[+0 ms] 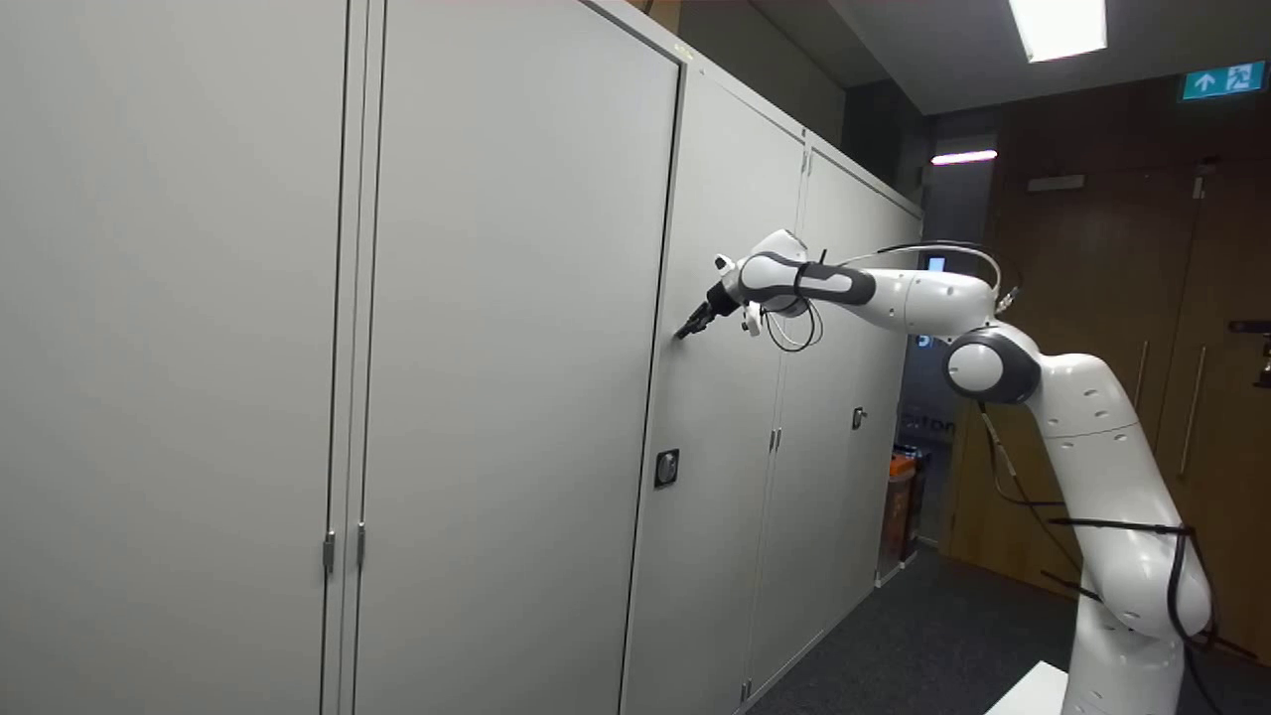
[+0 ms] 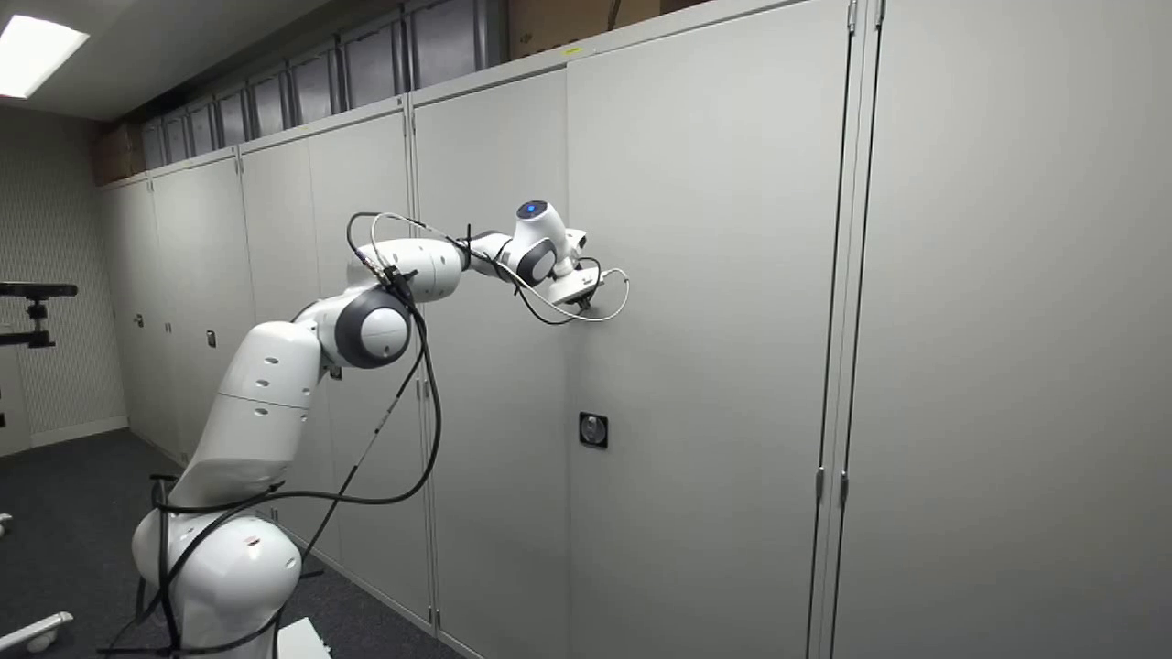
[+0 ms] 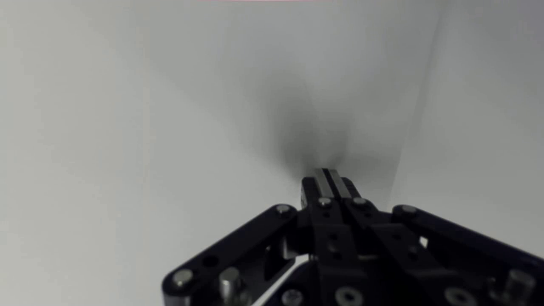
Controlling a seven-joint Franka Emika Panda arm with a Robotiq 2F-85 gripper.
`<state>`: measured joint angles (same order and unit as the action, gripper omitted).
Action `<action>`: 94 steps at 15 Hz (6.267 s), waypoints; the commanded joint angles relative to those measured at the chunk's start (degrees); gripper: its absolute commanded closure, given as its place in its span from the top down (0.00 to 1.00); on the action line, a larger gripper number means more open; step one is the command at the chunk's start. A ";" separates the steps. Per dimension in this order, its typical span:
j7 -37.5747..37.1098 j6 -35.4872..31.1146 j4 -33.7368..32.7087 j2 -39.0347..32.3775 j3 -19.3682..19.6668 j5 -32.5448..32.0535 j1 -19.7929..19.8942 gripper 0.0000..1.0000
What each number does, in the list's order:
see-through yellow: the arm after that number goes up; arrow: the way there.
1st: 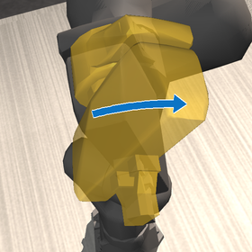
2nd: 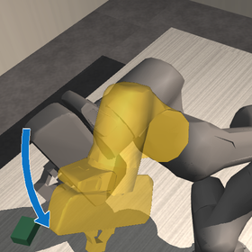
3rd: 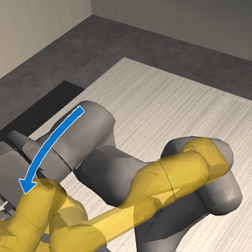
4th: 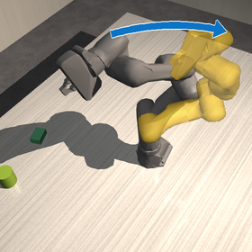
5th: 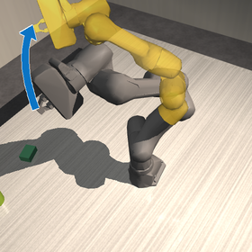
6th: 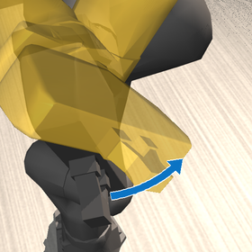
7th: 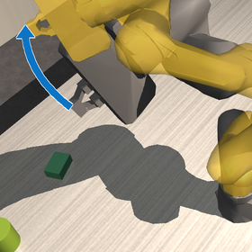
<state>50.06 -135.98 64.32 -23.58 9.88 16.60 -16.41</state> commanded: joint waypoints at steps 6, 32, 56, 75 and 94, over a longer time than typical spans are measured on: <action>-0.87 2.49 -6.09 -3.79 0.21 -0.42 0.14 0.00; -0.06 -2.85 9.79 6.67 0.54 -1.19 -2.05 0.00; -10.61 7.30 57.29 51.17 -9.16 -8.44 2.91 0.00; -11.59 14.80 57.62 55.42 -9.22 -8.75 2.69 1.00; -12.12 14.92 56.80 54.27 -9.03 -8.90 2.27 1.00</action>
<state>38.02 -121.20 121.30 30.77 0.80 7.76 -14.06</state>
